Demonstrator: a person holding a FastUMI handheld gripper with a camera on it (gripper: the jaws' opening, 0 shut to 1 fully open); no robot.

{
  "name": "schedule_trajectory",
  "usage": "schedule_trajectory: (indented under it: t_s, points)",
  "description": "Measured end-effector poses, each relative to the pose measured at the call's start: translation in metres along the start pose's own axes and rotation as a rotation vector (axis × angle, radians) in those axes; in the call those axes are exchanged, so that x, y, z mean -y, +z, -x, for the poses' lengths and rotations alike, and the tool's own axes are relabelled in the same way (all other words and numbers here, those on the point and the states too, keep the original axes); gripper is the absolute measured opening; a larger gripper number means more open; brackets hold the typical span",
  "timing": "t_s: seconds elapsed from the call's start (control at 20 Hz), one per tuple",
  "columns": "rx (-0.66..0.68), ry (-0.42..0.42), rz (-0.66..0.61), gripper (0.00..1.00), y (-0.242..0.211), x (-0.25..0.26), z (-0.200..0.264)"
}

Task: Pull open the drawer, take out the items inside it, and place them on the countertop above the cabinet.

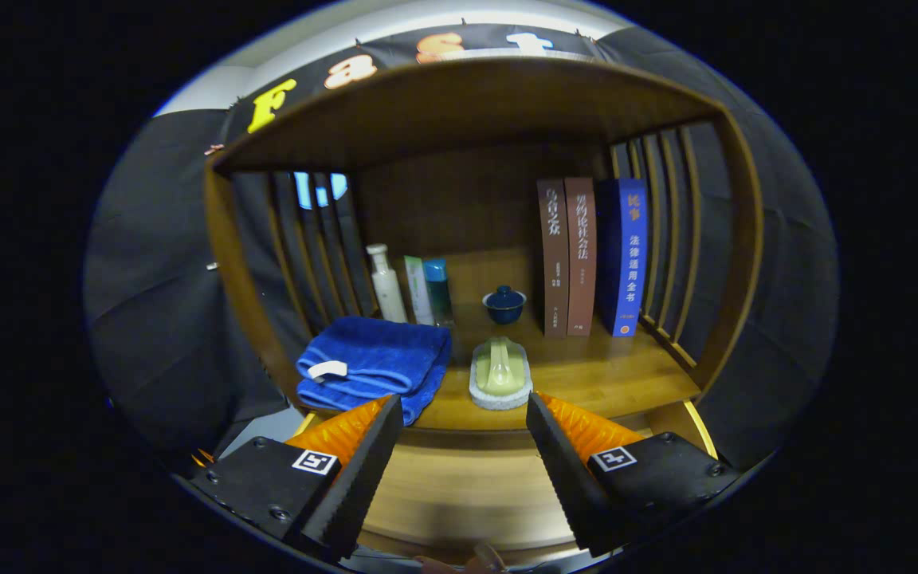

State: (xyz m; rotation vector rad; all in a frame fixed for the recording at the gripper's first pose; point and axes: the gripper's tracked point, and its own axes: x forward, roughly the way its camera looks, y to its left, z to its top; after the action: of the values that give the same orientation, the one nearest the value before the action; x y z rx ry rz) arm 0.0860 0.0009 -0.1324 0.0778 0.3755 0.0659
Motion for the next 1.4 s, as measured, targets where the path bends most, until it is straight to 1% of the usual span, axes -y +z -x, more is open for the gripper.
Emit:
schedule_trajectory:
  t_s: [0.05,0.2,0.35,0.5,0.6,0.75,0.85,1.0,1.2,1.4]
  points:
    - [0.030,0.000,0.010,1.00,-0.010,-0.002,0.018]
    - [0.073,-0.044,0.025,1.00,-0.050,0.004,0.063]
    - [0.096,-0.075,0.020,0.99,-0.089,0.008,0.086]
    - [0.101,-0.076,-0.014,1.00,-0.123,0.006,0.100]
    - [0.098,-0.083,-0.016,0.99,-0.142,0.007,0.097]
    - [0.054,-0.086,-0.009,1.00,-0.166,0.003,0.084]
    - [0.033,-0.106,0.005,1.00,-0.174,0.007,0.078]
    - [-0.006,-0.116,-0.018,1.00,-0.189,0.012,0.068]
    - [-0.049,-0.122,-0.037,1.00,-0.198,0.018,0.057]
    - [-0.033,-0.132,-0.009,1.00,-0.197,0.019,0.056]
